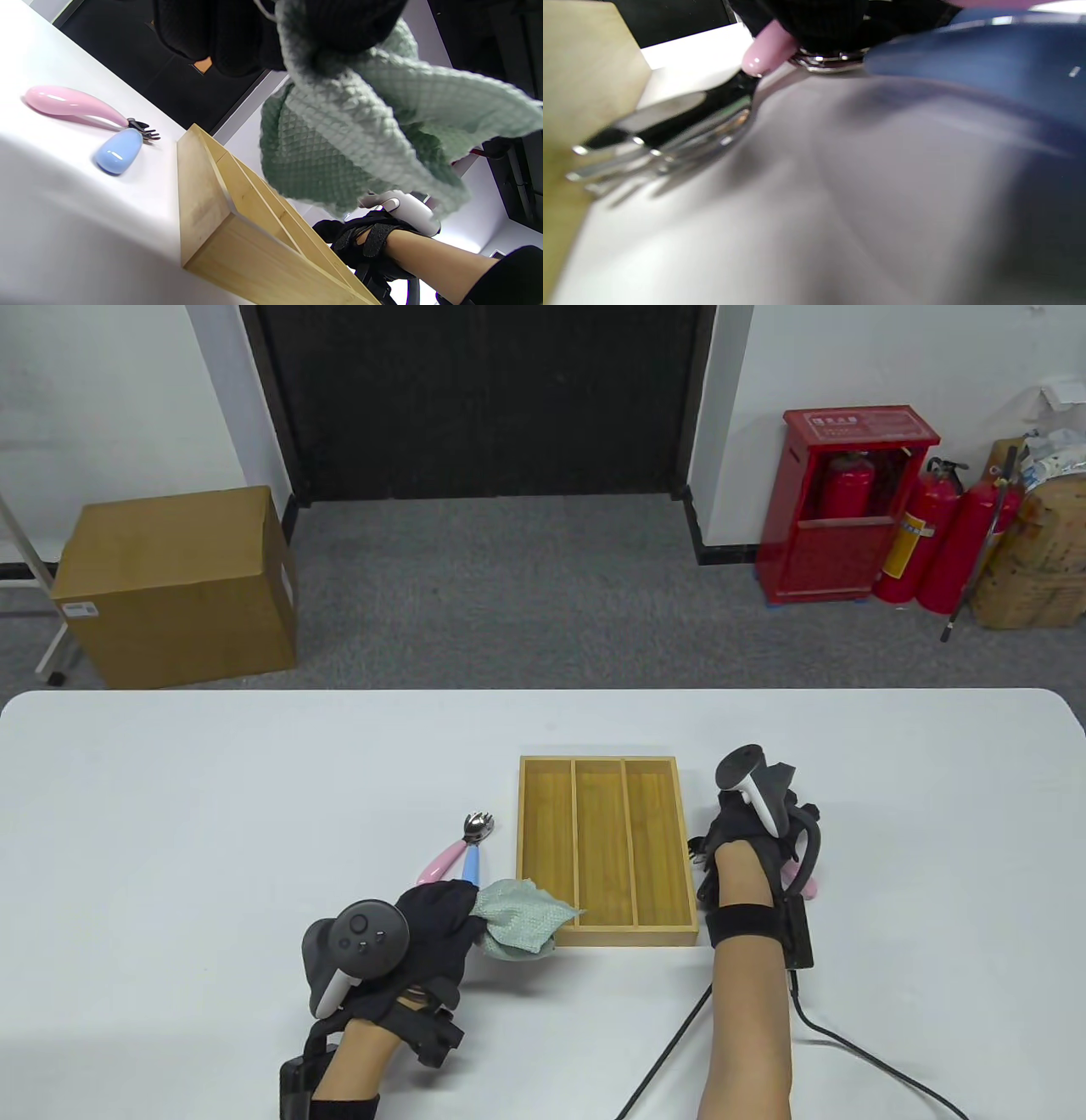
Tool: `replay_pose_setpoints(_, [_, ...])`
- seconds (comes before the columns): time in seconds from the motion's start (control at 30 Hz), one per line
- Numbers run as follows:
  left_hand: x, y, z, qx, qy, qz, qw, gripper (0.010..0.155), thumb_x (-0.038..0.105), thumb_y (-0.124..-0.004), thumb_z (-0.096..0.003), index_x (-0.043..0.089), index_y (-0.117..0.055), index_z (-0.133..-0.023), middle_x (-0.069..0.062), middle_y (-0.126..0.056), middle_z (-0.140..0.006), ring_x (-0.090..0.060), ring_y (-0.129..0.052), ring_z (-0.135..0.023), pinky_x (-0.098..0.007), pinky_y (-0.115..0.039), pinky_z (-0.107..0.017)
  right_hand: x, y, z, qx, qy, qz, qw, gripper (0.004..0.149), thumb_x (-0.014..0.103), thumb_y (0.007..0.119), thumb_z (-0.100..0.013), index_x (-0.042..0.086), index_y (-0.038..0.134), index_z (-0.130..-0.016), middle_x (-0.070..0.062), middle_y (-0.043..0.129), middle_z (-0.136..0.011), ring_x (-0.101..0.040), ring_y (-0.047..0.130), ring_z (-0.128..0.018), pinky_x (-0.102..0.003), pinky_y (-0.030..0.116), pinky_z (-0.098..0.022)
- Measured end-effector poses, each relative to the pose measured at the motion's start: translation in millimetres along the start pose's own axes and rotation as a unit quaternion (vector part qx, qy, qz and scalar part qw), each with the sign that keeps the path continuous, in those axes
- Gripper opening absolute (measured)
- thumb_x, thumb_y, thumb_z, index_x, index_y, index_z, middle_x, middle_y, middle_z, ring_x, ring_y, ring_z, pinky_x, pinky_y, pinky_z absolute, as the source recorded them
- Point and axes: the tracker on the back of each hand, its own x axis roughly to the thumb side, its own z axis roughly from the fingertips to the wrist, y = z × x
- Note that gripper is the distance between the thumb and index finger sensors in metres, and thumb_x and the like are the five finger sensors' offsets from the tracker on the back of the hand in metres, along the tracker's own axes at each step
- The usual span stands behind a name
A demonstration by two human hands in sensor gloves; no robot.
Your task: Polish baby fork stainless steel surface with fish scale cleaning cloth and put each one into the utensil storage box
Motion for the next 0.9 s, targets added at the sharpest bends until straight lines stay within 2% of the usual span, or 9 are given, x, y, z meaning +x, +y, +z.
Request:
replay_pose_setpoints(0.23, [0, -1, 0, -0.006, 0.003, 0.001, 1.0, 0.047, 0.044, -0.076, -0.048, 0.019, -0.083, -0.087, -0.004, -0.081, -0.101, -0.034, -0.076, -0.098, -0.065, -0.051, -0.071, -10, 0, 0, -0.004, 0.016, 0.002, 1.0, 0.051, 0.01, 0.07, -0.041, 0.035, 0.067, -0.085, 0.009, 0.016, -0.114, -0.036, 0.024, -0.108, -0.066, 0.006, -0.074])
replay_pose_setpoints(0.37, [0, -1, 0, -0.007, 0.002, 0.002, 1.0, 0.047, 0.044, -0.076, -0.048, 0.018, -0.083, -0.086, -0.004, -0.081, -0.101, -0.035, -0.076, -0.098, -0.065, -0.051, -0.071, -15, -2, 3, -0.013, 0.009, -0.012, 1.0, 0.05, 0.012, 0.069, -0.04, 0.035, 0.065, -0.085, 0.01, 0.019, -0.114, -0.037, 0.027, -0.107, -0.066, 0.006, -0.074])
replay_pose_setpoints(0.5, [-1, -2, -1, -0.009, 0.001, 0.007, 1.0, 0.047, 0.044, -0.075, -0.0481, 0.018, -0.083, -0.086, -0.004, -0.081, -0.101, -0.035, -0.076, -0.098, -0.065, -0.051, -0.07, -18, -16, 12, -0.042, 0.0, -0.036, 0.998, 0.05, 0.014, 0.069, -0.04, 0.033, 0.063, -0.086, 0.009, 0.025, -0.115, -0.038, 0.03, -0.106, -0.067, 0.009, -0.074])
replay_pose_setpoints(0.7, [0, -5, -1, -0.012, 0.003, 0.021, 1.0, 0.047, 0.044, -0.075, -0.0483, 0.018, -0.082, -0.087, -0.004, -0.08, -0.101, -0.035, -0.076, -0.098, -0.065, -0.051, -0.07, -16, -47, 45, -0.1, -0.07, -0.09, 0.988, 0.05, 0.016, 0.069, -0.039, 0.03, 0.062, -0.086, -0.004, 0.039, -0.112, -0.044, 0.039, -0.102, -0.069, 0.017, -0.072])
replay_pose_setpoints(0.8, [-3, -7, -1, -0.009, 0.009, 0.042, 0.999, 0.047, 0.044, -0.075, -0.0485, 0.018, -0.082, -0.087, -0.005, -0.08, -0.101, -0.035, -0.077, -0.097, -0.064, -0.052, -0.07, -9, -57, 74, -0.138, -0.145, -0.089, 0.976, 0.05, 0.017, 0.07, -0.037, 0.028, 0.063, -0.086, -0.012, 0.058, -0.102, -0.048, 0.049, -0.095, -0.07, 0.025, -0.07])
replay_pose_setpoints(0.9, [-8, -9, -1, -0.006, 0.025, 0.075, 0.997, 0.047, 0.044, -0.075, -0.0485, 0.017, -0.082, -0.086, -0.005, -0.08, -0.101, -0.035, -0.077, -0.097, -0.064, -0.052, -0.07, -1, -62, 104, -0.163, -0.206, -0.08, 0.962, 0.05, 0.019, 0.07, -0.036, 0.025, 0.064, -0.085, -0.016, 0.067, -0.092, -0.049, 0.061, -0.087, -0.071, 0.033, -0.067])
